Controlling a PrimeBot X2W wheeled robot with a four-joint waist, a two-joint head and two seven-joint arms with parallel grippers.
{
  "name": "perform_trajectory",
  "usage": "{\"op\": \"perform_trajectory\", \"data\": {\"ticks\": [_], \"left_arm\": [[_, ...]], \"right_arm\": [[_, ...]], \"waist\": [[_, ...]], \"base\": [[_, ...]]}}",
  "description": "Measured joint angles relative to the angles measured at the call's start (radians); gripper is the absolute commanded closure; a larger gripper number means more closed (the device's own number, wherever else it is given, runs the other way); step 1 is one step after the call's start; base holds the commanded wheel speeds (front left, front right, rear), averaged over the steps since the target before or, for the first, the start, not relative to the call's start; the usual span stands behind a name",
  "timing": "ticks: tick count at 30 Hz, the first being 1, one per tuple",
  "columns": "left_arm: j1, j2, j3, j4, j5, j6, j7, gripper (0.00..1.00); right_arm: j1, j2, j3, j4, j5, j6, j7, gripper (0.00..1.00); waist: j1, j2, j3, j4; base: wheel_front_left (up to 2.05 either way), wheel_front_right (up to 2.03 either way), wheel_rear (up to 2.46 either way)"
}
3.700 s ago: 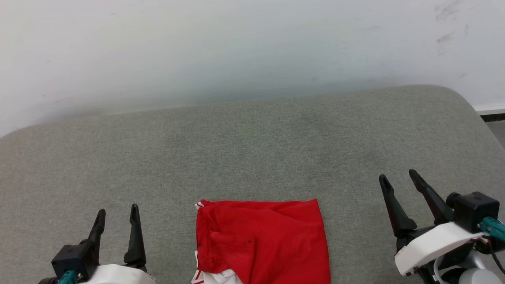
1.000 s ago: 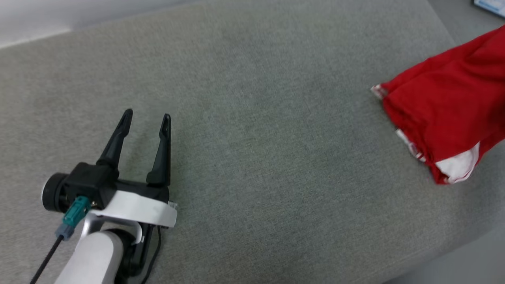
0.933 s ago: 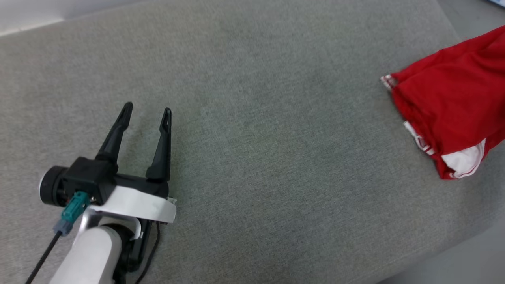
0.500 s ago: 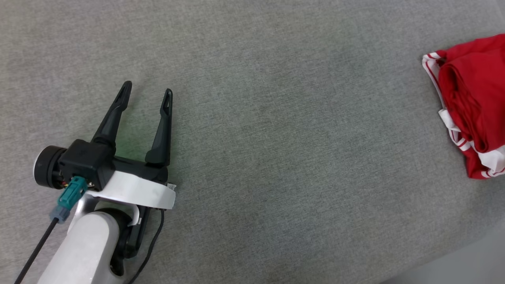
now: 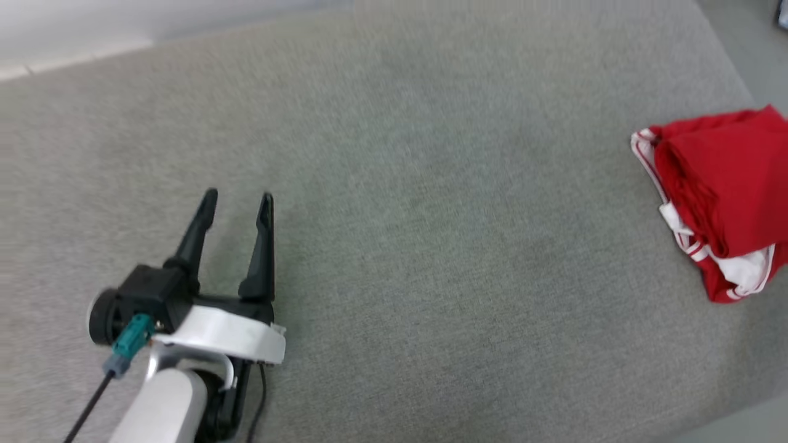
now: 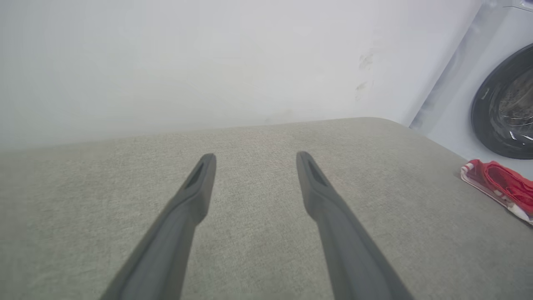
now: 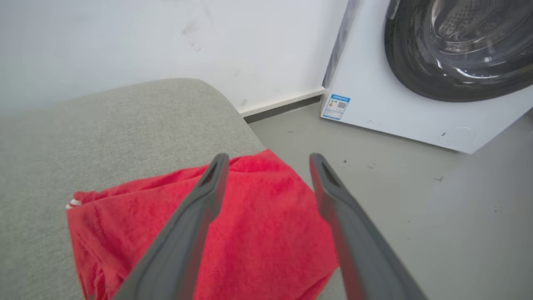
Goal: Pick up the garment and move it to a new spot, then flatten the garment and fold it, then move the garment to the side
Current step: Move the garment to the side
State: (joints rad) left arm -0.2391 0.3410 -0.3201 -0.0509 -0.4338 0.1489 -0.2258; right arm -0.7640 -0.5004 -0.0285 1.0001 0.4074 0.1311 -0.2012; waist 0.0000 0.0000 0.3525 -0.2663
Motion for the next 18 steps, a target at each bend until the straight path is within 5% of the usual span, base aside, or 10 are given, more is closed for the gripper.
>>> {"op": "perform_trajectory", "data": {"ticks": [7, 18], "left_arm": [[0.104, -0.033, 0.035, 0.033, -0.021, 0.029, -0.025, 0.0], [0.196, -0.062, 0.096, 0.049, -0.026, 0.046, -0.035, 0.0]], "right_arm": [[0.16, 0.063, 0.06, -0.185, 0.009, 0.0, -0.025, 0.0], [0.406, 0.215, 0.112, -0.567, -0.019, 0.0, 0.085, 0.0]], "waist": [[-0.0001, 0.0, -0.129, 0.04], [-0.0002, 0.0, -0.245, 0.16]], "base": [[0.0, 0.0, 0.0], [0.0, 0.0, 0.0]]}}
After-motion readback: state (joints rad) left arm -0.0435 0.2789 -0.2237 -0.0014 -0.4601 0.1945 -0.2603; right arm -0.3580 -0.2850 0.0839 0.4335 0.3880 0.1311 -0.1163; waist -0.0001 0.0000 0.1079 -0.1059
